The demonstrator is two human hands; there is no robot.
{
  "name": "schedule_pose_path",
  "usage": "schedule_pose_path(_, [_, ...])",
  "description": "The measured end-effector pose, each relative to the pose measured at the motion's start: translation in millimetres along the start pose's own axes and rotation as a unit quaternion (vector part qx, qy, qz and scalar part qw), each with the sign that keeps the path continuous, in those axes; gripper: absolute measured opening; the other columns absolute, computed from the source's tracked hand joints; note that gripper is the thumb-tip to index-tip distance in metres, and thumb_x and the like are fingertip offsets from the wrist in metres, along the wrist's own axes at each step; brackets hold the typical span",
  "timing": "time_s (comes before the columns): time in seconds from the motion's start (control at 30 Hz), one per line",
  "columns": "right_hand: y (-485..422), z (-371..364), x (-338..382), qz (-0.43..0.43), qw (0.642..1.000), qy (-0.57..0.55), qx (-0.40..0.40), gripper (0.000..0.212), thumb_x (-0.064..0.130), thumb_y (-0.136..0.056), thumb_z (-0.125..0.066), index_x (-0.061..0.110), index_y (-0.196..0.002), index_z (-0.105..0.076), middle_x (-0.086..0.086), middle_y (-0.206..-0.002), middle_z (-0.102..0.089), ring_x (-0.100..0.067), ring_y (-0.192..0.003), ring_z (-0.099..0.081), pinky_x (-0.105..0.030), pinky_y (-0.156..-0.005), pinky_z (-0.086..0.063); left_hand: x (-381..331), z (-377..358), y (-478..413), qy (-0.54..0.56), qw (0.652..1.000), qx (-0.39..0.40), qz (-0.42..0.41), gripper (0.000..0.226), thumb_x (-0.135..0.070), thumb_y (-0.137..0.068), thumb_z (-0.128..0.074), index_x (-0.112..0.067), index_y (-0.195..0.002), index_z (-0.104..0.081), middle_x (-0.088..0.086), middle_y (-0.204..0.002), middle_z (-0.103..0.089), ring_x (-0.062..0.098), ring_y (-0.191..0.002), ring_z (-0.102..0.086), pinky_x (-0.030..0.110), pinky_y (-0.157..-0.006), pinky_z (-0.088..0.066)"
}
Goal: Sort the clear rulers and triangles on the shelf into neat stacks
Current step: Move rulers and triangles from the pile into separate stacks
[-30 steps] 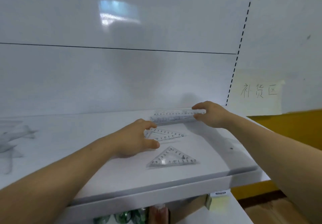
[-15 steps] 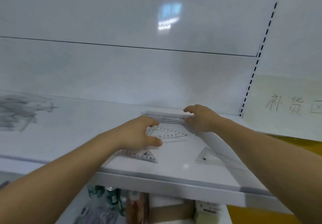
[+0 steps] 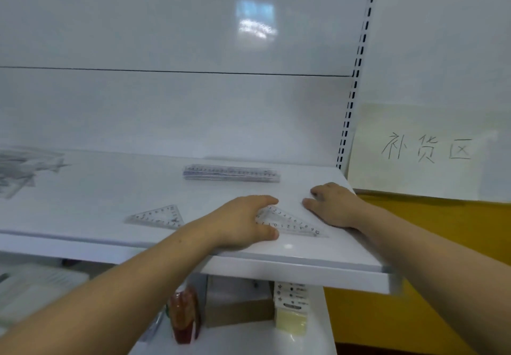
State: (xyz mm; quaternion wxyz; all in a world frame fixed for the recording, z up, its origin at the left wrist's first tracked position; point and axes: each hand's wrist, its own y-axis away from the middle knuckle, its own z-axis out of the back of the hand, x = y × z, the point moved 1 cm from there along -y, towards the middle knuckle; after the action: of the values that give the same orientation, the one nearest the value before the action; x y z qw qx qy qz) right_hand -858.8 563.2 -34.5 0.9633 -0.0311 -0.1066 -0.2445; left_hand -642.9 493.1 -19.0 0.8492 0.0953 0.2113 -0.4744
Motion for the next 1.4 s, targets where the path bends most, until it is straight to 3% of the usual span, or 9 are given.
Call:
schedule_pose_path(0.17, [7.8, -1.3, -3.0, 0.019, 1.0, -0.005, -0.01, 0.061, 0.057, -0.094, -0.032, 0.019, -0.141, -0.039, -0.006, -0.145, -0.039, -0.025, -0.131, -0.038, -0.038, -0.108, -0.032, 3.7, -4.5, 1.8, 0.029, 0.999, -0.029, 0.033, 0.065, -0.045, -0.08, -0.068, -0.03, -0.137, -0.04, -0.008, -0.138, -0.045, 0.009, -0.12, -0.046, 0.021, -0.097, -0.035])
schedule_pose_path(0.3, [4.8, 4.2, -0.3, 0.01, 1.0, 0.021, 0.006, 0.061, 0.059, -0.092, -0.032, 0.021, -0.14, -0.038, -0.007, -0.141, -0.04, -0.028, -0.126, -0.041, -0.041, -0.104, -0.035, 3.6, -4.4, 4.7, 0.012, 0.998, -0.053, 0.037, 0.046, -0.043, -0.082, -0.067, -0.028, -0.123, -0.052, -0.009, -0.121, -0.052, 0.008, -0.111, -0.05, 0.021, -0.088, -0.037])
schedule_pose_path(0.5, [-3.1, 33.4, 42.9, 0.04, 0.998, 0.035, 0.034, 0.066, 0.057, -0.094, -0.034, 0.015, -0.145, -0.031, -0.01, -0.149, -0.033, -0.03, -0.132, -0.037, -0.041, -0.107, -0.033, 20.2, 26.4, 19.3, -0.038, 0.996, -0.054, 0.055, 0.052, -0.047, -0.084, -0.063, -0.029, -0.13, -0.049, -0.008, -0.139, -0.044, 0.012, -0.125, -0.043, 0.024, -0.098, -0.033])
schedule_pose_path(0.73, [-15.5, 32.0, 171.6, 0.16, 0.986, 0.036, 0.032, 0.059, 0.055, -0.095, -0.037, 0.015, -0.139, -0.037, -0.011, -0.14, -0.041, -0.029, -0.123, -0.044, -0.035, -0.097, -0.037, 102.2, 90.9, 74.9, -0.078, 0.982, -0.087, 0.149, 0.054, -0.047, -0.087, -0.058, -0.027, -0.135, -0.044, -0.004, -0.147, -0.037, 0.017, -0.131, -0.039, 0.029, -0.104, -0.031])
schedule_pose_path(0.9, [-23.7, 6.3, 294.3, 0.215, 0.974, 0.028, 0.066, 0.069, 0.057, -0.096, -0.034, 0.016, -0.15, -0.022, -0.007, -0.154, -0.026, -0.025, -0.139, -0.029, -0.035, -0.109, -0.026, 184.2, 137.3, 145.3, -0.09, 0.968, -0.1, 0.212, 0.058, -0.047, -0.088, -0.057, -0.025, -0.14, -0.04, -0.004, -0.151, -0.032, 0.018, -0.135, -0.035, 0.03, -0.107, -0.028])
schedule_pose_path(1.1, [-28.9, -37.5, 453.8, 0.281, 0.955, 0.026, 0.085, 0.07, 0.057, -0.095, -0.035, 0.016, -0.151, -0.019, -0.007, -0.155, -0.024, -0.026, -0.139, -0.029, -0.036, -0.109, -0.027, 298.3, 193.0, 234.5, -0.094, 0.948, -0.115, 0.281, 0.06, -0.051, -0.088, -0.055, -0.026, -0.14, -0.039, -0.004, -0.152, -0.03, 0.019, -0.134, -0.036, 0.032, -0.107, -0.03])
schedule_pose_path(1.4, [-71.1, -65.1, 588.5, 0.295, 0.951, 0.027, 0.087, 0.07, 0.055, -0.096, -0.037, 0.014, -0.15, -0.021, -0.008, -0.154, -0.025, -0.026, -0.139, -0.03, -0.035, -0.108, -0.028, 420.6, 260.6, 282.9, -0.089, 0.933, -0.134, 0.322, 0.063, -0.05, -0.089, -0.054, -0.023, -0.143, -0.035, -0.003, -0.153, -0.03, 0.018, -0.138, -0.03, 0.031, -0.111, -0.025])
